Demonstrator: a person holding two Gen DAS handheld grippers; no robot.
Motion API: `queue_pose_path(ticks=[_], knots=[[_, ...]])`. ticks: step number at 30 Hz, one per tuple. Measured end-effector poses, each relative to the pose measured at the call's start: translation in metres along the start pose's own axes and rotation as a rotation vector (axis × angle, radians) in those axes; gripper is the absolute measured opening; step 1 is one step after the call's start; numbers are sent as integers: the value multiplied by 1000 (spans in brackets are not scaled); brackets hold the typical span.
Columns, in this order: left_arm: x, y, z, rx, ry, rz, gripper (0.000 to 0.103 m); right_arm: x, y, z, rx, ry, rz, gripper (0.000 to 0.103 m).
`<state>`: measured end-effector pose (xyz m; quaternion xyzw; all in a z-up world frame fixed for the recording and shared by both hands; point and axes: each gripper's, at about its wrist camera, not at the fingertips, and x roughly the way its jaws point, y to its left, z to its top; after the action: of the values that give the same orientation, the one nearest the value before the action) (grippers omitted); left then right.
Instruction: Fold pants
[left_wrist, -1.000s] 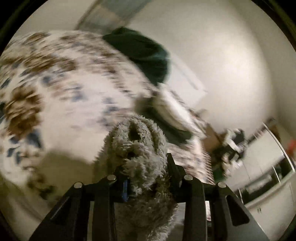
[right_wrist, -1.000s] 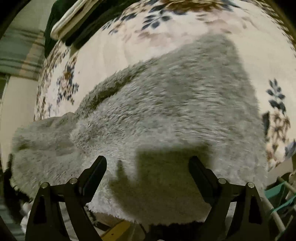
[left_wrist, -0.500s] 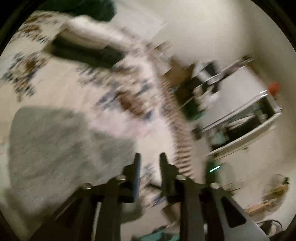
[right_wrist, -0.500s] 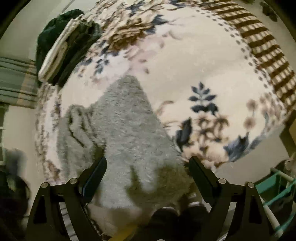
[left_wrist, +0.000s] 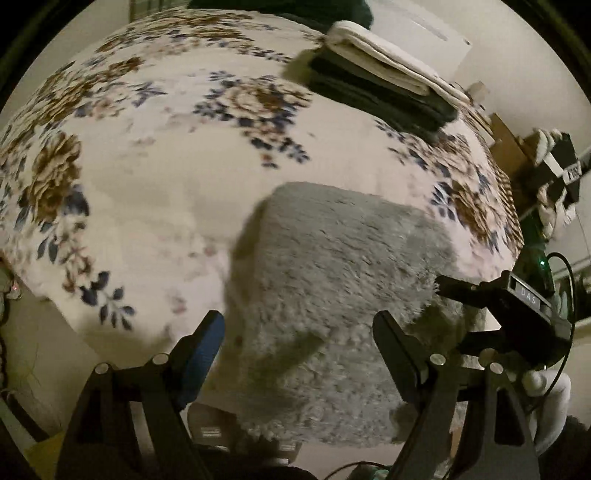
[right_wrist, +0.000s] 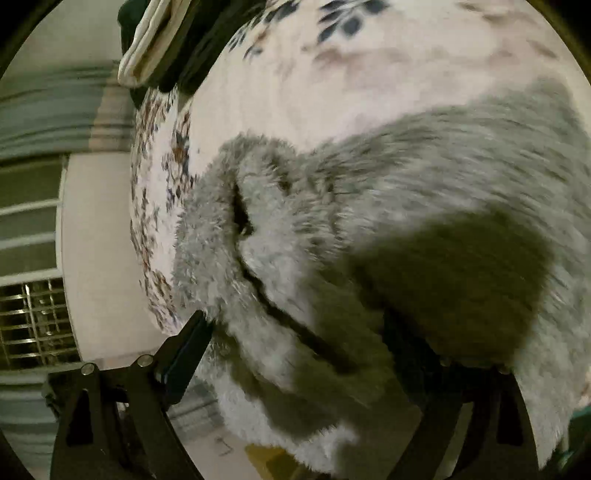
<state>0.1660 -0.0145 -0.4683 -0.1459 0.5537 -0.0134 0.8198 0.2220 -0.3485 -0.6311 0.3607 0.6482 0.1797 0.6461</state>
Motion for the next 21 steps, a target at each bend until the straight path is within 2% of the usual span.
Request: queue_pose_path(ticks=[1, 2, 4, 6, 9, 12, 17, 20, 21], knots=[[1, 2, 2, -9, -1, 4, 81, -2, 4, -1, -10, -22, -12, 73], [0, 5, 3, -22, 0, 3, 81, -9, 11, -4, -37, -63, -31, 35], [-1, 6, 5, -45, 1, -5, 81, -25, 21, -15, -80, -114, -85, 32], [-2, 4, 7, -58, 1, -28, 81, -53, 28, -30, -109, -175, -84, 29], [-2, -6, 8, -60, 9, -73, 81, -92, 24, -51, -86, -234, -77, 28], [4, -25, 5, -43, 34, -131, 81, -140, -1, -71, -11, -302, -84, 28], [36, -63, -9, 11, 127, -215, 81, -188, -54, -93, 100, -382, -113, 28], [64, -81, -23, 65, 190, -211, 81, -201, -86, -100, 123, -430, -177, 28], [77, -86, -29, 91, 216, -200, 81, -202, -98, -101, 123, -430, -242, 27]])
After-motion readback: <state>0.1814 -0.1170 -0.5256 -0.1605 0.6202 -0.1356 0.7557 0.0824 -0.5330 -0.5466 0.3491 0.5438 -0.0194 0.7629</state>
